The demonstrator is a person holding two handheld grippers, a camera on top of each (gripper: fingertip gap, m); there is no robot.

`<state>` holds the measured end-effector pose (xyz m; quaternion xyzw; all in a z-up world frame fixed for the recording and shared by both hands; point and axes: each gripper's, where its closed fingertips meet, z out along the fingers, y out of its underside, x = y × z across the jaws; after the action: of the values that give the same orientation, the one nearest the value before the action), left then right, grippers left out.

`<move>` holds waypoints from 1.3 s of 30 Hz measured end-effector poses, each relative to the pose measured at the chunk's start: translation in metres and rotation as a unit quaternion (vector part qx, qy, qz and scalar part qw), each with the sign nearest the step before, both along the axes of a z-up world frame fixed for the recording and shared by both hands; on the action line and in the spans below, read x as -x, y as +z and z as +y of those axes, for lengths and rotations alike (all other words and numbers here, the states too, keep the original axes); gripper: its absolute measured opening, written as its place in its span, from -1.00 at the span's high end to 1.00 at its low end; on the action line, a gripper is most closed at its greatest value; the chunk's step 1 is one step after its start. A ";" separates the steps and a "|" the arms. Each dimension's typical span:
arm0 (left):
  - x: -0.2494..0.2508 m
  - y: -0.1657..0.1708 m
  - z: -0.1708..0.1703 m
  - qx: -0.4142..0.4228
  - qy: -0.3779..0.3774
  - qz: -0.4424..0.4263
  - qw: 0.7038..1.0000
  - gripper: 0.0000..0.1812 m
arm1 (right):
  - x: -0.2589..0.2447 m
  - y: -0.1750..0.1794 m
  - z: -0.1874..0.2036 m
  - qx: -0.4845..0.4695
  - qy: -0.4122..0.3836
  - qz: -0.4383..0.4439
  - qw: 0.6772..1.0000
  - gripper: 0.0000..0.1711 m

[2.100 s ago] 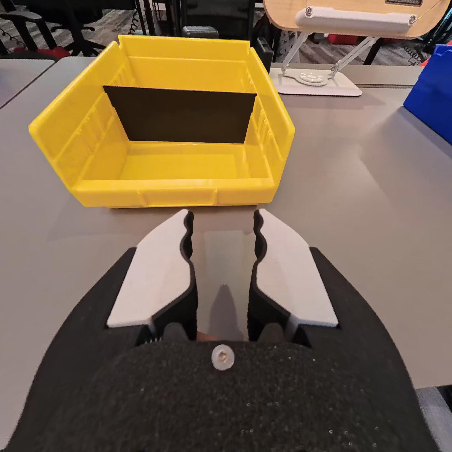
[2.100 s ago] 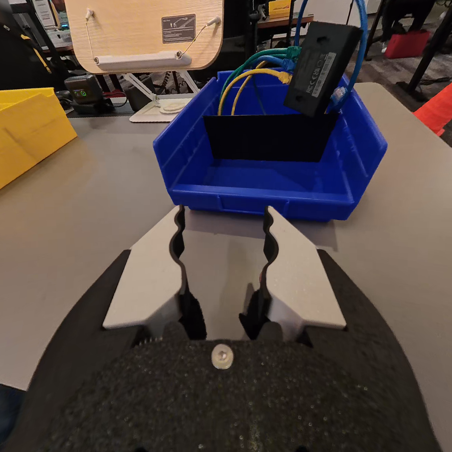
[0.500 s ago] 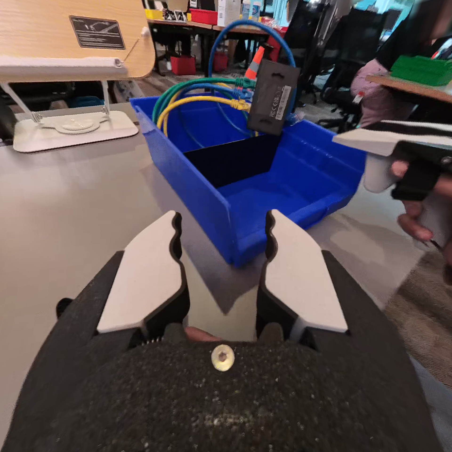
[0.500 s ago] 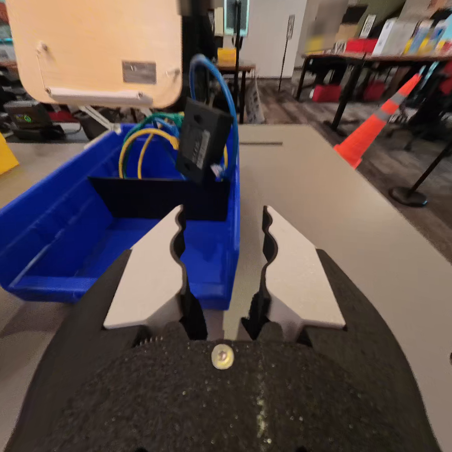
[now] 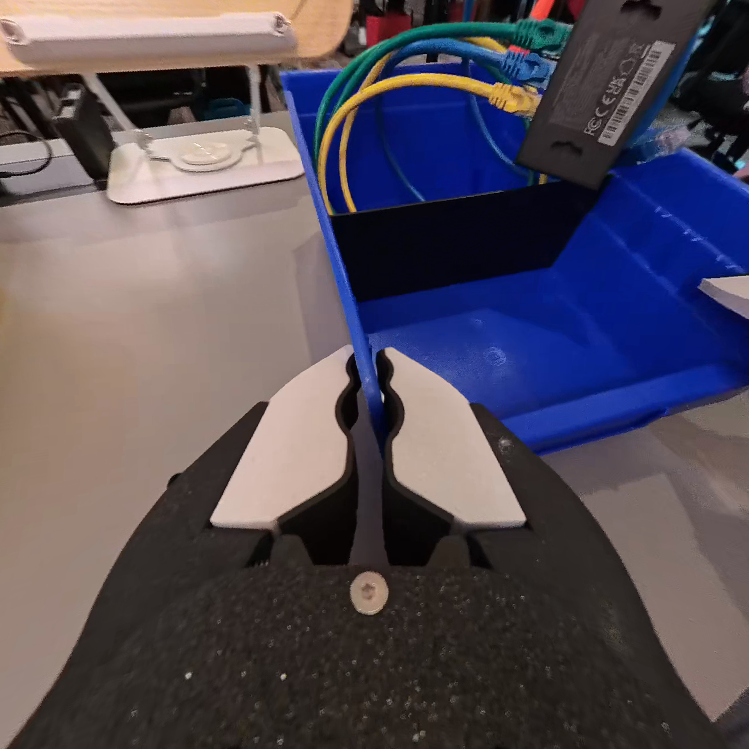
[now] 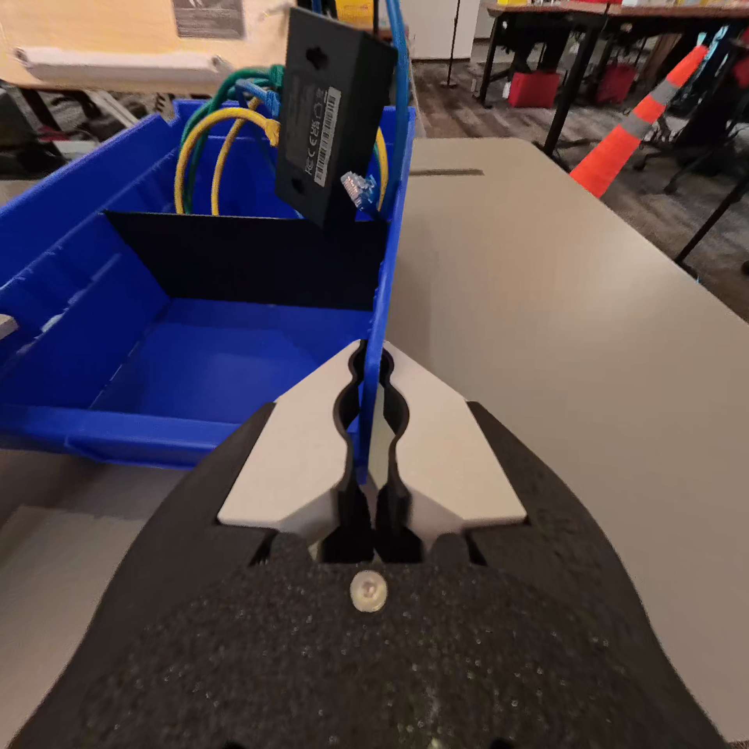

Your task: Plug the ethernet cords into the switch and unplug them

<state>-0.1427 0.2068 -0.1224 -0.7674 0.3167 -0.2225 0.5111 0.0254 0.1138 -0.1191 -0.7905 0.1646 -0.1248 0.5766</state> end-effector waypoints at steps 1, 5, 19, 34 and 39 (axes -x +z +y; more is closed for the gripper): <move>0.008 0.003 0.002 -0.002 0.005 -0.007 1.000 0.93 | 0.008 0.005 0.003 -0.006 0.006 -0.006 1.000 0.95; 0.049 0.018 0.013 -0.036 0.041 -0.018 0.998 0.94 | 0.043 0.019 0.022 -0.030 0.032 -0.030 0.999 0.94; 0.140 -0.001 0.048 -0.008 0.051 0.017 0.999 0.81 | 0.127 -0.008 0.094 0.004 0.142 0.027 0.989 0.94; 0.436 0.007 0.168 -0.006 0.268 0.024 0.963 0.48 | 0.112 0.013 0.043 -0.051 0.252 0.070 0.964 0.54; 0.413 0.005 0.188 -0.002 0.236 0.011 0.972 0.64 | 0.129 0.013 0.033 -0.045 0.265 0.028 0.963 0.54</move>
<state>-0.5556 0.3947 -0.1174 -0.8216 0.1327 -0.0864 0.5476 -0.1036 0.1467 -0.1058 -0.7819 -0.0298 0.0622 0.6196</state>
